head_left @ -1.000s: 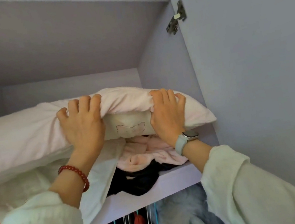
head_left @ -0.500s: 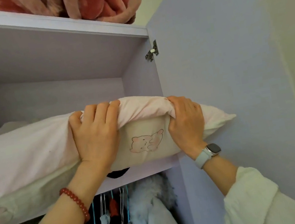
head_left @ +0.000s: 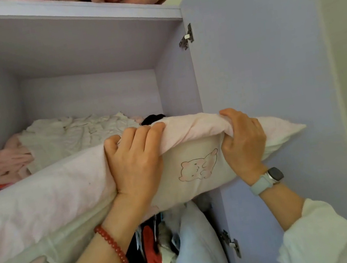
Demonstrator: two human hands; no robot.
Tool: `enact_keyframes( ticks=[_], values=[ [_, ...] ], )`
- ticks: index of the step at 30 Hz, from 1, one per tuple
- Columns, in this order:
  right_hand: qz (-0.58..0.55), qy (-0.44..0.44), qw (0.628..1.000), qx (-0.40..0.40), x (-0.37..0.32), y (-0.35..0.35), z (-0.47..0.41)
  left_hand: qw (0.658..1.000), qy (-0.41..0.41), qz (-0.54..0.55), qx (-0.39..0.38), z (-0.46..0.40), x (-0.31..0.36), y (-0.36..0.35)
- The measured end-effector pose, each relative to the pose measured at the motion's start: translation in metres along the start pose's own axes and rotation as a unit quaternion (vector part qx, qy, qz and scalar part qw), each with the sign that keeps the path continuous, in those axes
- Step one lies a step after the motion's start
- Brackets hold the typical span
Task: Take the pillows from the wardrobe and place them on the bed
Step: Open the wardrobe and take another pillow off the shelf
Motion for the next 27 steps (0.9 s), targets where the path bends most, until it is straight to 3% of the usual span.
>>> enact_keyframes(
  ticks=[6,10,17,27],
  values=[
    [-0.043,0.072,0.988,-0.128,-0.025,-0.029,0.044,0.984,0.104,0.008,-0.146,0.070,-0.038,-0.011],
    [-0.087,0.085,0.965,-0.231,-0.064,-0.047,0.115,0.942,0.191,-0.006,-0.276,0.154,-0.076,0.000],
    [-0.184,0.094,0.892,-0.401,-0.150,-0.043,0.258,0.805,0.371,-0.096,-0.453,0.310,-0.125,0.078],
    [-0.401,0.052,0.775,-0.486,-0.272,0.010,0.423,0.631,0.502,-0.277,-0.522,0.441,-0.123,0.231]
  ],
)
Point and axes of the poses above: each hand's wrist, its own z-axis away from the middle knuckle, its own y-axis out of the back of the hand, x = y × z, the point moved 8 cm from there along -z, towards the middle knuckle, and after that the axes turned 15 degrees about y, right-handed, at the moved point
